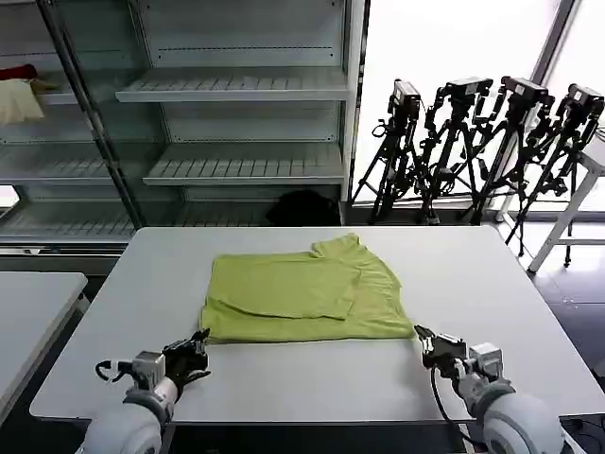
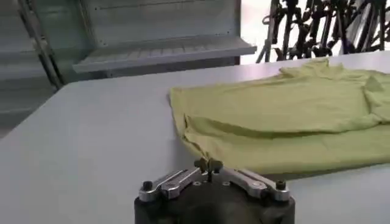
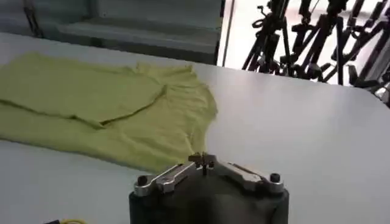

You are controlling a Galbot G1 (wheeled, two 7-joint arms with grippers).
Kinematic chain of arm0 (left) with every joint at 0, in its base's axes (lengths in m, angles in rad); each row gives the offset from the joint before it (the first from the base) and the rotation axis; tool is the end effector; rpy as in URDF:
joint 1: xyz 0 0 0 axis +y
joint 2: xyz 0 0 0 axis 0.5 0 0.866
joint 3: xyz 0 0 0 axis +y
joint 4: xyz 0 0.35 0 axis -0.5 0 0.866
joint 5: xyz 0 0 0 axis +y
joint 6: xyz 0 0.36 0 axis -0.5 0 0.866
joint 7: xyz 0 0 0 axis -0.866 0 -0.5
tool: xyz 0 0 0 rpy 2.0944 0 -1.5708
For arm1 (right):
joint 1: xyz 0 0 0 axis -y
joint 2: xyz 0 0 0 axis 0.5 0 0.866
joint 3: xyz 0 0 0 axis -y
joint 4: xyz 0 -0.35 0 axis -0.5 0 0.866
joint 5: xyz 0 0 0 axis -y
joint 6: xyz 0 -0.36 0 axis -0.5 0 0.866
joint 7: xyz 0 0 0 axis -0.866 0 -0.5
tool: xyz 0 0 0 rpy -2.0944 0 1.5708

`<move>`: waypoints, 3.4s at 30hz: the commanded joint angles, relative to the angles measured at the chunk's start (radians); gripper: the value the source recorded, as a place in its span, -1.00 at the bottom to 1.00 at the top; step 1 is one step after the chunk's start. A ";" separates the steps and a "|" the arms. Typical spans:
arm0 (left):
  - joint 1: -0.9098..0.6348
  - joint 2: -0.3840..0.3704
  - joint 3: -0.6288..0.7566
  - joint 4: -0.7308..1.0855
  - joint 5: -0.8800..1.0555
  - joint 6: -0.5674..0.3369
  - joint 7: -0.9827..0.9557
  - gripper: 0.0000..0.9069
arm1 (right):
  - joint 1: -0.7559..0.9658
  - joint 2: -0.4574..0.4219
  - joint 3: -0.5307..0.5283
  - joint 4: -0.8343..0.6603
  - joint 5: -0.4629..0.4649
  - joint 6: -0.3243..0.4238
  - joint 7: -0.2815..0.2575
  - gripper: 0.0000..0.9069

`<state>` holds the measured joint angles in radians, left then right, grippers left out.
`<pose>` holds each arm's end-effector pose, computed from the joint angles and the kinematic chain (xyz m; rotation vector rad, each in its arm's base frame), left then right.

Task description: Fold and organize the clothes.

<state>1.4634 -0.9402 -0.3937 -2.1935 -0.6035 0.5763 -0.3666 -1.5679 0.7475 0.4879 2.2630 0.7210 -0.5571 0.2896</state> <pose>0.2105 0.0520 -0.2411 -0.1423 -2.6107 -0.1606 0.1960 -0.0815 -0.2150 0.3006 -2.5582 0.2340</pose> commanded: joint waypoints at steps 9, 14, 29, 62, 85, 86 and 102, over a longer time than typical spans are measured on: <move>0.243 0.024 -0.032 -0.160 0.051 -0.007 -0.073 -1.00 | -0.219 -0.012 0.082 0.149 -0.031 0.022 0.112 0.73; 0.203 0.025 -0.032 -0.141 0.045 -0.007 -0.063 -1.00 | -0.002 -0.009 0.038 -0.002 -0.115 0.169 -0.037 1.00; 0.153 0.007 -0.001 -0.118 0.061 -0.010 -0.048 -1.00 | 0.424 0.078 -0.168 -0.406 -0.071 0.184 -0.289 0.91; 0.123 -0.009 -0.015 -0.134 0.082 -0.024 -0.021 -1.00 | 0.247 0.084 -0.168 -0.314 -0.196 0.230 -0.299 -1.00; 0.409 -0.020 -0.030 -0.186 0.201 -0.115 -0.042 -1.00 | -0.249 0.116 -0.069 0.068 -0.182 0.220 0.225 -1.00; 0.416 -0.021 -0.031 -0.189 0.205 -0.114 -0.045 -1.00 | -0.255 0.116 -0.067 0.067 -0.183 0.224 0.226 -1.00; 0.480 -0.050 0.009 -0.195 0.308 -0.129 -0.088 1.00 | -0.263 0.129 -0.085 0.049 -0.227 0.258 0.232 1.00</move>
<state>1.9164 -0.9863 -0.3958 -2.3898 -0.3343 0.4537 -0.4462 -1.8076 0.8788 0.3924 2.3009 0.5081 -0.3038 0.5066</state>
